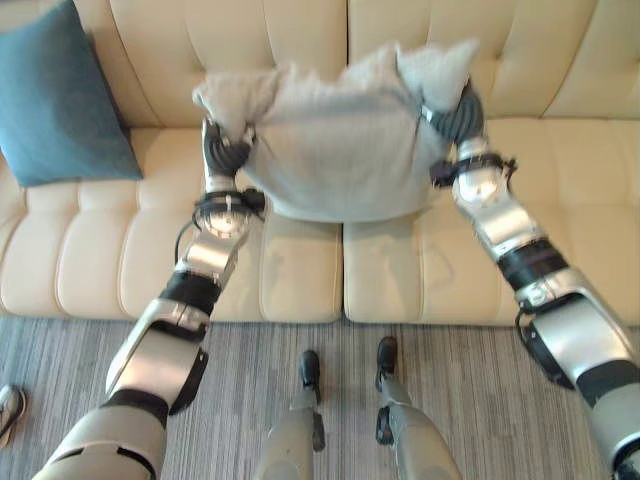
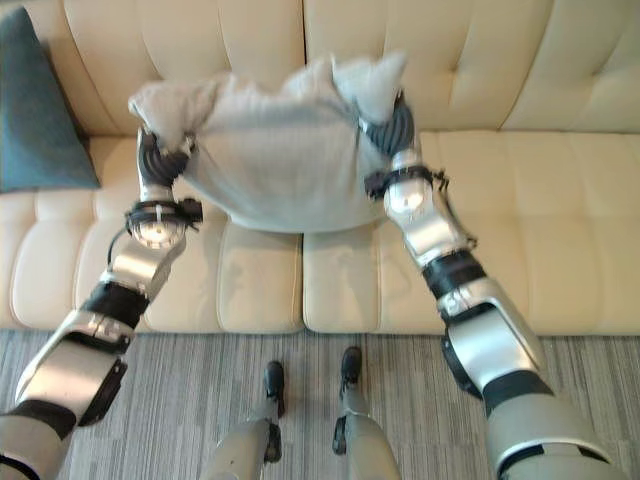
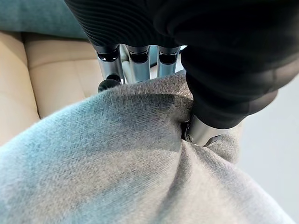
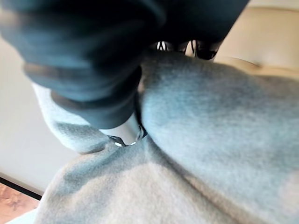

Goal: Pick up all the scattered cushions and arrange them neatly on the sofa.

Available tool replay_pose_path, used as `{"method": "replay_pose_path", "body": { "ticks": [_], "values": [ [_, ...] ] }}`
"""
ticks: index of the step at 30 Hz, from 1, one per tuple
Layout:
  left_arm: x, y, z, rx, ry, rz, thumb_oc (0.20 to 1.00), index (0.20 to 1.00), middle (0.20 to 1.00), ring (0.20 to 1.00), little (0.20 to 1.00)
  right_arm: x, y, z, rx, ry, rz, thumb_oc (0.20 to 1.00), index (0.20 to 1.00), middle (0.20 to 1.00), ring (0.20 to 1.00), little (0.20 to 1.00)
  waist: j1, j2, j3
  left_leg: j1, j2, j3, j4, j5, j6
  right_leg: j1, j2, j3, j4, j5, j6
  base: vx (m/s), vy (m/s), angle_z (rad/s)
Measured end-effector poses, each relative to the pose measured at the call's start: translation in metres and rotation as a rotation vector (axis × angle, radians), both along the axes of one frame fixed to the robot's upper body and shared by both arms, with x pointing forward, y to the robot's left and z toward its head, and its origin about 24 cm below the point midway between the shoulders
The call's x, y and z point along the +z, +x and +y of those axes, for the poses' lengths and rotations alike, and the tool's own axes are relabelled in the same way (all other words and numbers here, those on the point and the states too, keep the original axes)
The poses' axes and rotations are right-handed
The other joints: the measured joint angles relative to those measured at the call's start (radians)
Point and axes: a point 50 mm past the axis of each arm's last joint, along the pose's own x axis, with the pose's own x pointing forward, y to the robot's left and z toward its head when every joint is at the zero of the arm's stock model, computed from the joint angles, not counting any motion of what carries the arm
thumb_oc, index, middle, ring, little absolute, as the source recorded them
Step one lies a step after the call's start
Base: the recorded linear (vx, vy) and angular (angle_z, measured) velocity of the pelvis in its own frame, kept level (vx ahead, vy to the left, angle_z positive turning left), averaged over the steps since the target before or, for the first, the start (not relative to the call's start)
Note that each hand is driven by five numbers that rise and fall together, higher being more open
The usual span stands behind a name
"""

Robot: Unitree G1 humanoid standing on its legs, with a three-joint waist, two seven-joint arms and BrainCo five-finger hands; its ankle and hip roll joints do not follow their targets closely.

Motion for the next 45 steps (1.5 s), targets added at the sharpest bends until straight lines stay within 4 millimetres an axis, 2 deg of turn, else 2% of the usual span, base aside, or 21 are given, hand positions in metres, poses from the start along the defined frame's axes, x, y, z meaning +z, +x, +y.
{"method": "replay_pose_path", "body": {
  "ticks": [1, 3, 4, 9, 15, 20, 23, 26, 27, 29, 30, 31, 32, 34, 36, 38, 39, 41, 42, 44, 45],
  "values": [
    [0.008, 0.006, 0.003, 0.026, 0.042, 0.0, 1.0, 1.0, 1.0, 1.0, 1.0, 0.012, 0.002, 0.003, -0.024, -0.046, -0.027, 1.0, 1.0, 1.0, 1.0, 1.0, 0.001, 0.004, 0.02, -0.009, 0.003, -0.003, -0.001, 0.001, -0.002, -0.009, 0.004, -0.001, 0.0, 0.0, 0.0, -0.03, -0.028, 0.05],
    [0.018, 0.01, 0.009, 0.062, 0.047, -0.001, 1.0, 1.0, 1.0, 1.0, 1.0, 0.028, 0.003, 0.001, -0.057, -0.061, -0.06, 1.0, 1.0, 1.0, 1.0, 1.0, 0.001, 0.006, 0.037, -0.038, 0.004, -0.007, -0.005, 0.009, -0.008, -0.038, 0.005, -0.004, 0.0, 0.003, -0.004, -0.03, -0.025, 0.08],
    [0.028, 0.014, 0.014, 0.083, 0.03, 0.004, 1.0, 1.0, 1.0, 1.0, 1.0, 0.043, 0.005, -0.008, -0.099, -0.072, -0.08, 1.0, 1.0, 1.0, 1.0, 1.0, 0.003, 0.013, 0.051, -0.066, 0.005, -0.018, -0.011, 0.019, -0.008, -0.062, 0.004, -0.017, 0.0, 0.007, -0.009, -0.02, -0.009, 0.17],
    [0.06, 0.016, 0.03, 0.093, 0.025, -0.022, 1.0, 1.0, 1.0, 1.0, 1.0, 0.065, 0.001, -0.044, -0.202, -0.072, -0.102, 1.0, 1.0, 1.0, 1.0, 1.0, 0.013, 0.021, 0.102, -0.092, 0.009, -0.035, -0.016, 0.027, -0.013, -0.082, 0.006, -0.027, 0.001, 0.009, -0.012, 0.01, -0.018, 0.08],
    [0.089, 0.005, 0.071, 0.174, 0.023, -0.044, 1.0, 1.0, 1.0, 1.0, 1.0, 0.098, -0.01, -0.079, -0.295, -0.05, -0.14, 1.0, 1.0, 1.0, 1.0, 1.0, 0.013, 0.022, 0.104, -0.078, 0.01, -0.058, -0.01, 0.029, -0.016, -0.058, 0.005, -0.045, 0.001, 0.009, -0.012, 0.04, 0.004, 0.08],
    [0.095, -0.016, 0.105, 0.203, -0.047, -0.115, 1.0, 1.0, 1.0, 1.0, 1.0, 0.109, -0.025, -0.096, -0.279, 0.053, -0.201, 1.0, 1.0, 1.0, 1.0, 1.0, 0.015, 0.023, 0.104, -0.032, 0.006, -0.071, -0.022, 0.029, -0.016, -0.011, 0.002, -0.05, 0.001, 0.006, -0.009, 0.05, 0.03, 0.06],
    [0.083, -0.032, 0.118, 0.202, -0.037, -0.154, 1.0, 1.0, 1.0, 1.0, 1.0, 0.097, -0.034, -0.106, -0.239, 0.113, -0.233, 1.0, 1.0, 1.0, 1.0, 1.0, 0.015, 0.022, 0.104, -0.014, 0.003, -0.078, -0.025, 0.031, -0.015, 0.008, 0.001, -0.05, 0.001, -0.001, -0.001, 0.05, 0.051, 0.06],
    [0.046, -0.053, 0.122, 0.154, -0.031, -0.149, 1.0, 1.0, 1.0, 1.0, 1.0, 0.055, -0.047, -0.116, -0.174, 0.153, -0.219, 1.0, 1.0, 1.0, 1.0, 1.0, 0.013, 0.023, 0.103, 0.011, 0.0, -0.08, -0.031, 0.032, -0.014, 0.031, -0.002, -0.046, 0.001, -0.013, 0.009, 0.07, 0.03, 0.05],
    [0.016, -0.061, 0.124, 0.141, -0.018, -0.07, 1.0, 1.0, 1.0, 1.0, 1.0, 0.023, -0.053, -0.126, -0.173, 0.153, -0.146, 1.0, 1.0, 1.0, 1.0, 1.0, 0.011, 0.022, 0.103, 0.021, -0.001, -0.079, -0.031, 0.031, -0.015, 0.045, 0.0, -0.044, 0.001, -0.022, 0.022, 0.09, 0.025, 0.06],
    [-0.033, -0.092, 0.113, 0.076, -0.076, -0.023, 1.0, 1.0, 1.0, 1.0, 1.0, -0.037, -0.084, -0.139, -0.161, 0.178, -0.064, 1.0, 1.0, 1.0, 1.0, 1.0, 0.01, 0.022, 0.103, 0.05, -0.004, -0.08, -0.032, 0.024, -0.016, 0.076, -0.003, -0.045, 0.002, -0.032, 0.022, 0.08, 0.031, 0.06],
    [-0.07, -0.108, 0.107, 0.05, -0.12, 0.068, 1.0, 1.0, 1.0, 1.0, 1.0, -0.078, -0.101, -0.147, -0.178, 0.191, 0.039, 1.0, 1.0, 1.0, 1.0, 1.0, 0.009, 0.022, 0.103, 0.073, -0.007, -0.078, -0.032, 0.022, -0.017, 0.097, -0.006, -0.044, 0.002, -0.035, 0.022, 0.1, 0.038, -0.06],
    [-0.121, -0.132, 0.105, 0.069, -0.211, 0.214, 1.0, 1.0, 1.0, 1.0, 1.0, -0.127, -0.121, -0.146, -0.178, 0.228, 0.186, 1.0, 1.0, 1.0, 1.0, 1.0, -0.003, 0.022, 0.102, 0.112, -0.008, -0.073, -0.033, 0.004, -0.011, 0.132, -0.01, -0.038, 0.001, -0.044, 0.025, 0.07, 0.034, -0.22],
    [-0.16, -0.149, 0.1, 0.081, -0.271, 0.361, 1.0, 1.0, 1.0, 1.0, 1.0, -0.165, -0.138, -0.144, -0.171, 0.249, 0.321, 1.0, 1.0, 1.0, 1.0, 1.0, -0.015, 0.019, 0.099, 0.137, -0.008, -0.056, -0.033, -0.008, -0.008, 0.15, -0.011, -0.021, 0.001, -0.054, 0.037, 0.12, 0.056, -0.28],
    [-0.189, -0.169, 0.095, 0.071, -0.281, 0.479, 1.0, 1.0, 1.0, 1.0, 1.0, -0.213, -0.166, -0.14, -0.169, 0.302, 0.497, 1.0, 1.0, 1.0, 1.0, 1.0, -0.043, 0.001, 0.067, 0.144, -0.008, -0.052, -0.032, -0.022, -0.017, 0.154, -0.013, -0.019, 0.001, -0.06, 0.044, 0.08, 0.067, -0.13],
    [-0.22, -0.199, 0.092, 0.106, -0.341, 0.585, 1.0, 1.0, 1.0, 1.0, 1.0, -0.264, -0.202, -0.131, -0.187, 0.434, 0.671, 1.0, 1.0, 1.0, 1.0, 1.0, -0.057, -0.018, 0.027, 0.196, -0.008, -0.048, -0.033, -0.03, -0.011, 0.201, -0.01, -0.011, 0.001, -0.07, 0.046, 0.01, 0.073, -0.21],
    [-0.274, -0.243, 0.08, 0.147, -0.461, 0.819, 1.0, 1.0, 1.0, 1.0, 1.0, -0.324, -0.245, -0.125, -0.188, 0.42, 0.989, 1.0, 1.0, 1.0, 1.0, 1.0, -0.071, -0.041, -0.058, 0.245, -0.01, -0.004, -0.033, -0.052, -0.003, 0.228, -0.009, 0.028, 0.0, -0.075, 0.051, -0.02, 0.118, -0.55],
    [-0.307, -0.276, 0.074, 0.17, -0.515, 1.006, 1.0, 1.0, 1.0, 1.0, 1.0, -0.358, -0.274, -0.123, -0.214, 0.403, 1.191, 1.0, 1.0, 1.0, 1.0, 1.0, -0.086, -0.052, -0.1, 0.283, -0.012, 0.01, -0.039, -0.061, 0.008, 0.26, -0.011, 0.039, 0.0, -0.08, 0.057, -0.05, 0.089, -0.38],
    [-0.329, -0.303, 0.071, 0.151, -0.48, 1.202, 1.0, 1.0, 1.0, 1.0, 1.0, -0.381, -0.301, -0.12, -0.222, 0.358, 1.37, 1.0, 1.0, 1.0, 1.0, 1.0, -0.091, -0.075, -0.143, 0.299, -0.012, 0.038, -0.04, -0.081, 0.018, 0.267, -0.013, 0.064, -0.003, -0.081, 0.062, -0.16, 0.089, -0.42],
    [-0.329, -0.305, 0.073, 0.133, -0.445, 1.229, 1.0, 1.0, 1.0, 1.0, 1.0, -0.381, -0.299, -0.118, -0.207, 0.338, 1.375, 1.0, 1.0, 1.0, 1.0, 1.0, -0.096, -0.088, -0.15, 0.298, -0.015, 0.054, -0.04, -0.078, 0.024, 0.257, -0.021, 0.063, -0.006, -0.1, 0.081, -0.33, 0.111, -0.45],
    [-0.335, -0.302, 0.077, 0.109, -0.36, 1.297, 1.0, 1.0, 1.0, 1.0, 1.0, -0.383, -0.291, -0.114, -0.188, 0.323, 1.367, 1.0, 1.0, 1.0, 1.0, 1.0, -0.104, -0.12, -0.166, 0.297, -0.061, 0.059, -0.03, -0.074, 0.033, 0.223, -0.046, 0.105, 0.003, -0.047, 0.112, -0.48, 0.062, -0.72],
    [-0.335, -0.301, 0.08, 0.112, -0.342, 1.307, 1.0, 1.0, 1.0, 1.0, 1.0, -0.378, -0.271, -0.112, -0.156, 0.291, 1.33, 1.0, 1.0, 1.0, 1.0, 1.0, -0.104, -0.133, -0.158, 0.278, -0.085, 0.059, -0.013, -0.069, 0.061, 0.19, -0.053, 0.155, 0.001, -0.085, 0.158, -0.74, 0.028, -1.28]
  ]
}}
